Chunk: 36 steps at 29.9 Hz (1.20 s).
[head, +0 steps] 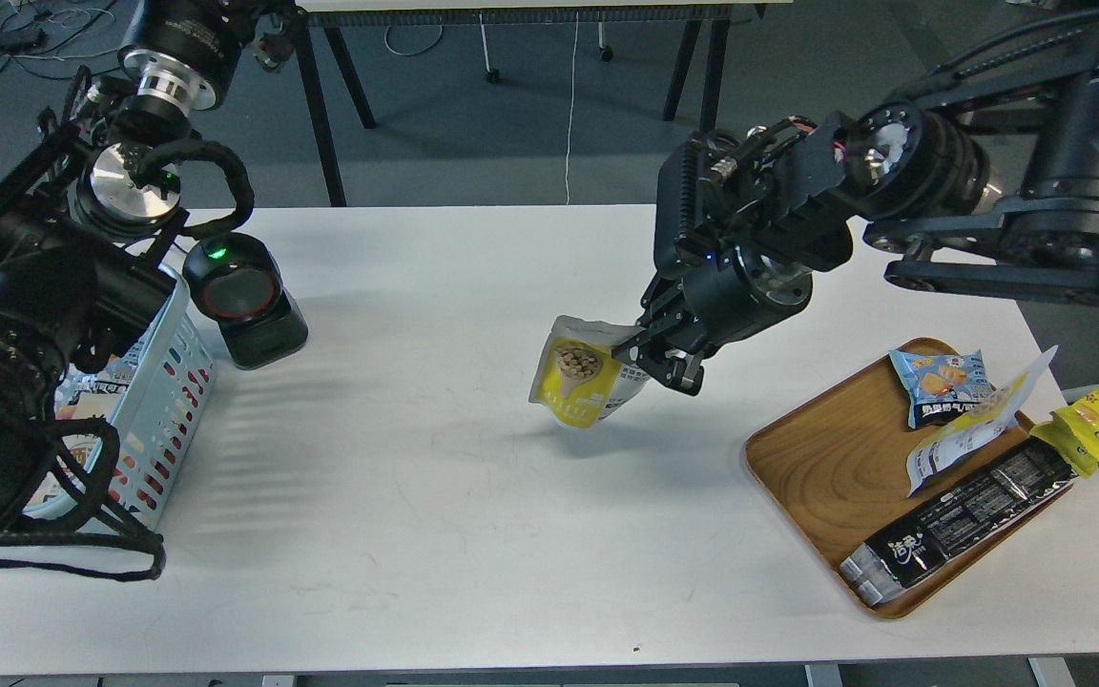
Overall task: Scan snack and place in basket
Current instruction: 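Lift the yellow snack bag and carry it toward the table center, then release the bag on the table and raise the right gripper away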
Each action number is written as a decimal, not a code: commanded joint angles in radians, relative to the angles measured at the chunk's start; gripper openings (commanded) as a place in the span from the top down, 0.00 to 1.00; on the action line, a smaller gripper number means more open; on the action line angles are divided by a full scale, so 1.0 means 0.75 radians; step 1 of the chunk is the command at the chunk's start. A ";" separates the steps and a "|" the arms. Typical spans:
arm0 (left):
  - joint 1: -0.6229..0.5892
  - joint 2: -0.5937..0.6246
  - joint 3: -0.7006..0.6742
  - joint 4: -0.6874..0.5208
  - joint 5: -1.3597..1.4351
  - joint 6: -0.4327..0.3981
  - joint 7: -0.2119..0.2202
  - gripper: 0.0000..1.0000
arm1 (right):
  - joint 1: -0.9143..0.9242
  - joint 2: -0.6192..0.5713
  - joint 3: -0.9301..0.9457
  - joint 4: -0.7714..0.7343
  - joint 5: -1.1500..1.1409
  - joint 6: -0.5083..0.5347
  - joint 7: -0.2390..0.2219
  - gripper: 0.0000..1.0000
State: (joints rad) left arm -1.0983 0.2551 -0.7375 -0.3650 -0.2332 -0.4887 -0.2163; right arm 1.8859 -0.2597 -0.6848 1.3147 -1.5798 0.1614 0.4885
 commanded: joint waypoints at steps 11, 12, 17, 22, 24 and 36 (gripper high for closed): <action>0.010 0.003 0.002 0.000 0.000 0.000 0.000 0.01 | -0.099 0.254 0.021 -0.203 0.000 -0.025 0.000 1.00; 0.010 0.003 0.000 0.000 0.000 0.000 0.000 0.01 | -0.109 0.262 0.021 -0.211 0.000 -0.025 0.000 1.00; 0.012 0.003 0.000 0.000 0.000 0.000 0.000 0.01 | -0.142 0.289 0.019 -0.248 0.000 -0.021 0.000 0.98; 0.014 0.003 0.000 0.000 0.000 0.000 0.000 0.01 | -0.130 0.293 0.021 -0.244 0.000 -0.023 0.000 0.77; 0.014 0.005 0.000 0.002 0.000 0.000 0.000 0.01 | -0.122 0.283 0.023 -0.241 0.002 -0.023 0.000 0.71; 0.016 0.069 0.004 0.000 0.000 0.000 0.006 0.01 | -0.070 -0.203 0.409 -0.094 0.169 0.000 0.000 0.18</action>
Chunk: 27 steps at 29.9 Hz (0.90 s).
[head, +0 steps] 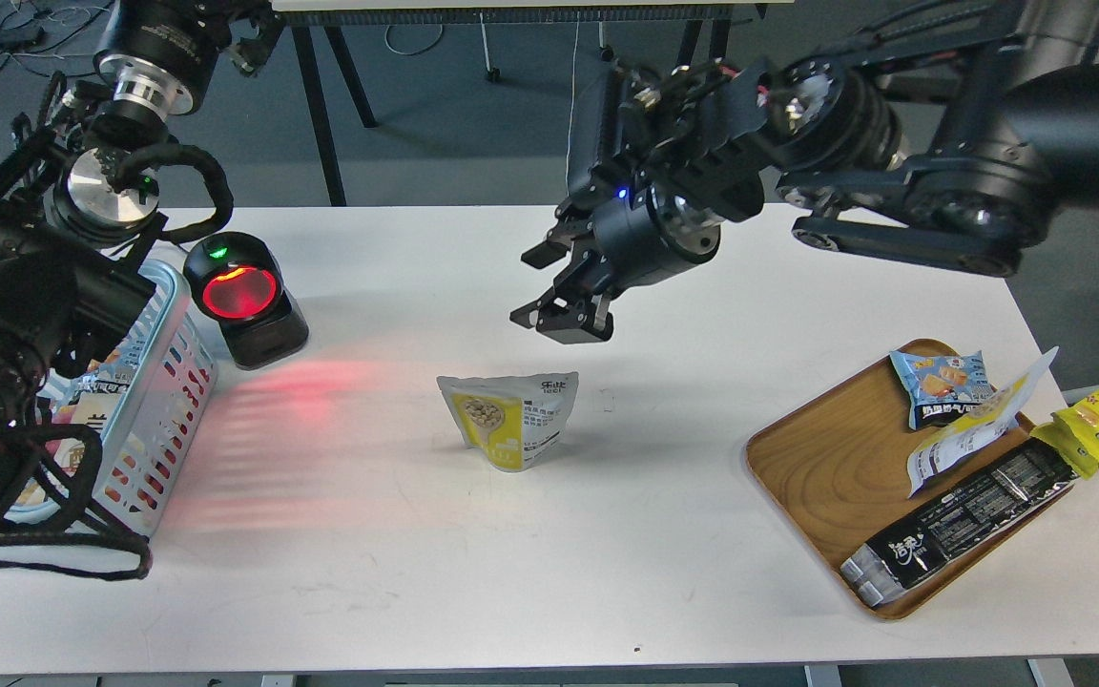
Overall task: Scan snack and place in basket
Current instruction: 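Release the bag on the table and raise the right gripper away, then reach the left gripper to the yellow snack bag on the table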
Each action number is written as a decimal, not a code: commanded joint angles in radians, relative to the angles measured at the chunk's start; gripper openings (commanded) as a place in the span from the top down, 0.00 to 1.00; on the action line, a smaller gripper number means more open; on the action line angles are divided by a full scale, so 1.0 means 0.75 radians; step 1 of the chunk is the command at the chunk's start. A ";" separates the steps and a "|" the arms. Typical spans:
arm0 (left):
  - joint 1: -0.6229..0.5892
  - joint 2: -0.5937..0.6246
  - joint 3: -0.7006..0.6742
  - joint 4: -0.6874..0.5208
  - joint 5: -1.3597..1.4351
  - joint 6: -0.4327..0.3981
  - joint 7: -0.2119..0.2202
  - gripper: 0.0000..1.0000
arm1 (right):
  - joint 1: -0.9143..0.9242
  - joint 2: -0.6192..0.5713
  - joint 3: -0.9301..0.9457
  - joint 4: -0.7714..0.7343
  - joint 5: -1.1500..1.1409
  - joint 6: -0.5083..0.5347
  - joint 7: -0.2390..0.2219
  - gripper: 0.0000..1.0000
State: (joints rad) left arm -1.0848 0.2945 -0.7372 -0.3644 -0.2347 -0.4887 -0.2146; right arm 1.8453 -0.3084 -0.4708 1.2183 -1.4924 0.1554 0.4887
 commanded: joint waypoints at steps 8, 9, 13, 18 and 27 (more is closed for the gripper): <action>-0.036 0.059 0.069 -0.003 0.025 0.000 0.047 0.01 | -0.239 -0.466 0.441 0.024 0.600 0.044 0.000 0.09; -0.034 0.070 0.073 -0.007 0.029 0.000 0.047 0.01 | -0.274 -0.488 0.470 0.022 0.678 0.044 0.000 0.09; -0.049 0.127 0.183 -0.019 0.084 0.000 0.047 0.01 | -0.417 -0.556 0.576 -0.051 0.912 0.038 0.000 0.06; -0.163 0.164 0.316 -0.040 0.259 0.000 0.043 0.01 | -0.615 -0.589 0.740 -0.121 1.181 0.026 0.000 0.04; -0.202 0.390 0.341 -0.661 0.932 0.000 0.032 0.03 | -0.898 -0.585 0.981 -0.350 1.692 0.061 0.000 0.04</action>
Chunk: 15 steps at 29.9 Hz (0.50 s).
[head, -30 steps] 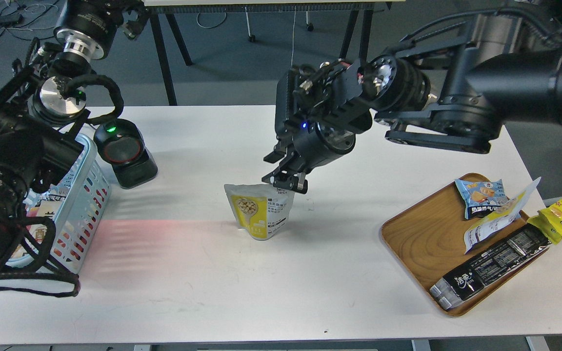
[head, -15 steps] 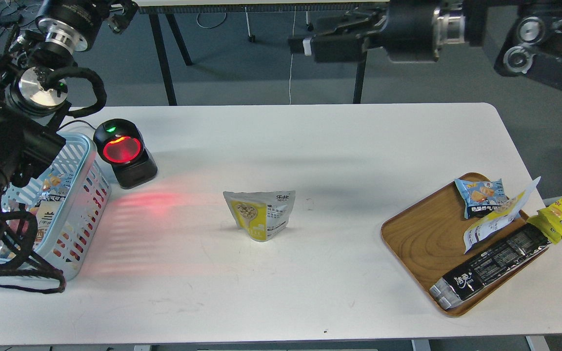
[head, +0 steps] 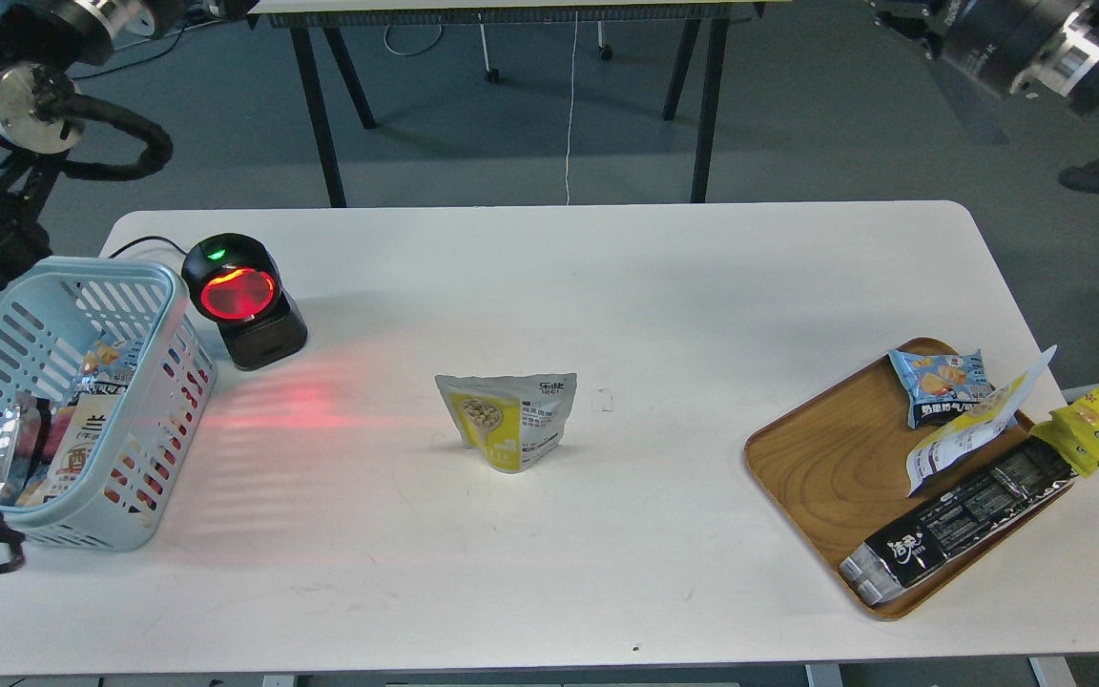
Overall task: Scan snack and place in basket
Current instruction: 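Reach the left gripper to the yellow snack bag on the table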
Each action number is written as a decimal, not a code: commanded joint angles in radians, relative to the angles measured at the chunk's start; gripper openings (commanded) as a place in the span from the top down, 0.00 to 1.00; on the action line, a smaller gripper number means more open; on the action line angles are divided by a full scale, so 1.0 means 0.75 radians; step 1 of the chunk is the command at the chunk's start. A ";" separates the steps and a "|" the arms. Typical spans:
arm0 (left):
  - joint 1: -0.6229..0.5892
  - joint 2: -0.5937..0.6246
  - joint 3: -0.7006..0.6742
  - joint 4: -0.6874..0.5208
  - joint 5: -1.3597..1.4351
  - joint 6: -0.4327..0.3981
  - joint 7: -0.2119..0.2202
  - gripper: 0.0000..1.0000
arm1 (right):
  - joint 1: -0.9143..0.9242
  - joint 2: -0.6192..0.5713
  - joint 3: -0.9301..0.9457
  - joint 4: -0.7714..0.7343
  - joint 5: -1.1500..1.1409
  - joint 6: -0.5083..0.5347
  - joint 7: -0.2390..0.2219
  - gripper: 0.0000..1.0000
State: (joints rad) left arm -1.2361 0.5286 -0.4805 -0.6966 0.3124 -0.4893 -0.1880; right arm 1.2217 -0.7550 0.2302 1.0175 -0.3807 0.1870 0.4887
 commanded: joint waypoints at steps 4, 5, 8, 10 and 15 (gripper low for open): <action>0.018 0.144 0.003 -0.508 0.517 0.001 -0.009 0.04 | -0.140 0.033 0.053 -0.244 0.582 0.141 0.000 0.03; 0.028 0.156 0.005 -0.586 0.595 0.001 -0.009 0.04 | -0.162 0.045 0.053 -0.274 0.650 0.174 0.000 0.03; 0.128 0.177 0.019 -0.846 0.930 0.001 -0.003 0.04 | -0.228 0.072 0.059 -0.307 0.798 0.219 0.000 0.03; 0.179 0.171 0.021 -0.960 1.171 0.001 -0.003 0.04 | -0.262 0.074 0.079 -0.307 0.833 0.223 0.000 0.03; 0.296 0.136 0.025 -1.110 1.652 0.001 -0.009 0.07 | -0.340 0.088 0.196 -0.299 0.835 0.227 0.000 0.03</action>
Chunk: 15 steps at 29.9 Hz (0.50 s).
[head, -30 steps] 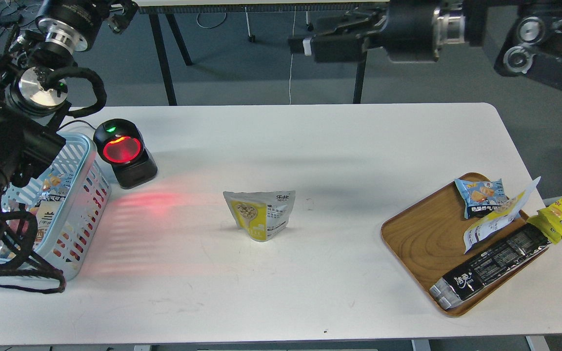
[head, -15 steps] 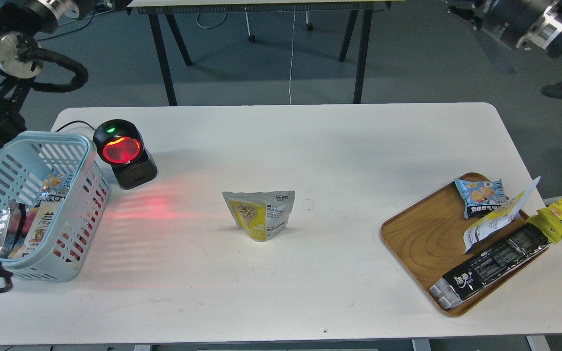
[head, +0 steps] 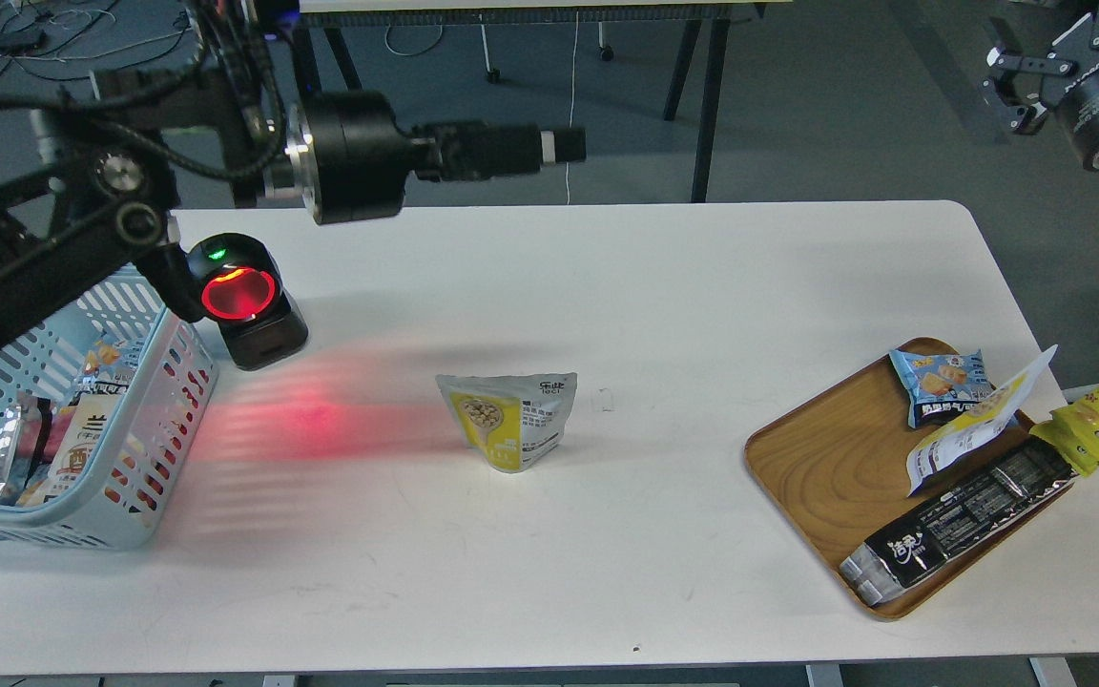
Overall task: Scan snack and place in basket
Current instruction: 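Reach the left gripper to the yellow snack bag on the table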
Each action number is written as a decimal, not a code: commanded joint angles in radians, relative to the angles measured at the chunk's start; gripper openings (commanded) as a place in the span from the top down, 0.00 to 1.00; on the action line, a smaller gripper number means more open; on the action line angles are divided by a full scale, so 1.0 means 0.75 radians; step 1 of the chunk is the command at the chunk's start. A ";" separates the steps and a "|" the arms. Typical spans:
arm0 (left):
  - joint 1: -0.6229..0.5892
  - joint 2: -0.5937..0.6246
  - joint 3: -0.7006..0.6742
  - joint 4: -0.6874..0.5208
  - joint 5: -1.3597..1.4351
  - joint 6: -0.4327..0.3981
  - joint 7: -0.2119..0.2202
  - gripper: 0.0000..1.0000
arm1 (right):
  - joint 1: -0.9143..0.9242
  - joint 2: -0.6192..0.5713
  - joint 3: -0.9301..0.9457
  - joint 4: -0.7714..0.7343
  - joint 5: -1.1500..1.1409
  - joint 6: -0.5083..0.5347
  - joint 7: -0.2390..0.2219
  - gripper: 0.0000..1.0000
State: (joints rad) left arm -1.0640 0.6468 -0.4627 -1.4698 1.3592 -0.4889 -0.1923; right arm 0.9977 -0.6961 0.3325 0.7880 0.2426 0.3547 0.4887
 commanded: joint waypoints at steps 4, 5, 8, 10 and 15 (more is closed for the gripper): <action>0.142 -0.032 0.003 -0.151 0.572 0.000 -0.018 0.09 | -0.056 0.014 0.086 0.009 0.004 0.004 0.000 0.03; 0.163 -0.034 0.003 -0.163 0.631 0.000 -0.022 0.09 | -0.056 0.014 0.086 0.011 0.004 0.004 0.000 0.03; 0.206 -0.044 0.005 -0.167 0.815 0.000 -0.038 0.09 | -0.056 0.014 0.093 0.009 0.004 0.004 0.000 0.03; 0.222 -0.050 0.011 -0.167 0.912 0.000 -0.077 0.09 | -0.056 0.014 0.093 0.009 0.004 0.002 0.000 0.03; 0.222 -0.065 0.138 -0.147 1.097 0.000 -0.116 0.09 | -0.058 0.014 0.091 0.007 0.002 -0.003 0.000 0.03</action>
State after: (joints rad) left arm -0.8940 0.6023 -0.4145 -1.5928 2.1114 -0.4886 -0.2679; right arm 0.9546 -0.6857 0.4031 0.7945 0.2454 0.3550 0.4887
